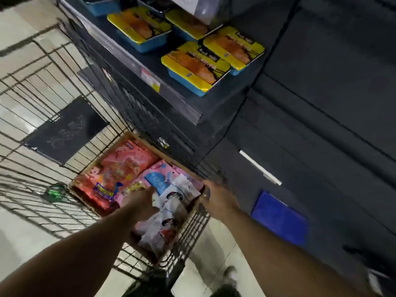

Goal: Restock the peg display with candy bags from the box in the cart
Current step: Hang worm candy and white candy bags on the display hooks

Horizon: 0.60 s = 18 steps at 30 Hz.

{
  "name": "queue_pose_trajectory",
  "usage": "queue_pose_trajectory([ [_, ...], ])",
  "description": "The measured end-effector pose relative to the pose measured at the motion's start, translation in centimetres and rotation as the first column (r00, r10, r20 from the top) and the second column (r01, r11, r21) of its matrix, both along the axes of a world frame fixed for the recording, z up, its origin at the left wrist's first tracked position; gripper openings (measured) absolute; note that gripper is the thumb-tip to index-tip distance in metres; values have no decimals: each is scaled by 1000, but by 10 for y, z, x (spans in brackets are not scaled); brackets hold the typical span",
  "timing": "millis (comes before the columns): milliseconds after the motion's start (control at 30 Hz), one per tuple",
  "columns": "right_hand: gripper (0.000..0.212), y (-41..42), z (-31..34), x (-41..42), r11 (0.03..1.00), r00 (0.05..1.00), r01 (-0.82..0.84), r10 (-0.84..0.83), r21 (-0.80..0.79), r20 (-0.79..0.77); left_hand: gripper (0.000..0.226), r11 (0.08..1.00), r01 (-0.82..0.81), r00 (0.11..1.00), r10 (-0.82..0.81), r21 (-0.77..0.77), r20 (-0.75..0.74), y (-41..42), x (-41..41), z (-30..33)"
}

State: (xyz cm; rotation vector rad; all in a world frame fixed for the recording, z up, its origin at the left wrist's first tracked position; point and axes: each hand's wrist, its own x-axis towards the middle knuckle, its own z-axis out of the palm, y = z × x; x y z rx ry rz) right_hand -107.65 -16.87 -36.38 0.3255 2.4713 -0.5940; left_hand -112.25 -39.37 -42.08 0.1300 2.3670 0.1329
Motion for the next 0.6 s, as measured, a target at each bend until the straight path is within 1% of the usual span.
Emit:
queue_pose_trajectory([
  [67, 50, -24, -14, -2, 1000, 999, 27, -27, -7, 43, 75, 999, -4, 998, 1, 40, 56, -10, -7, -17],
  [167, 53, -53, -33, -2, 1000, 995, 10, -10, 3, 102, 77, 995, -39, 985, 23, 91, 169, -25, -2, -45],
  [267, 49, -68, -52, -2, 999, 992, 36, -37, 7, 124, 79, 980, -143, 954, 99, 139, 283, -35, 8, -72],
  [367, 46, -76, -67, -4, 996, 989, 92, -90, -12, 116, 75, 937, -292, 908, 209, 190, 364, -33, 15, -99],
  [433, 42, -78, -75, -6, 992, 986, 127, -123, -28, 109, 69, 915, -341, 892, 242, 217, 382, -26, 16, -112],
  [533, 43, -79, -81, -6, 985, 981, 168, -165, -26, 106, 57, 905, -352, 895, 250, 238, 370, -14, 18, -127],
  [600, 45, -78, -84, -3, 983, 977, 183, -179, -19, 119, 61, 917, -342, 908, 267, 204, 323, -7, 21, -131],
])
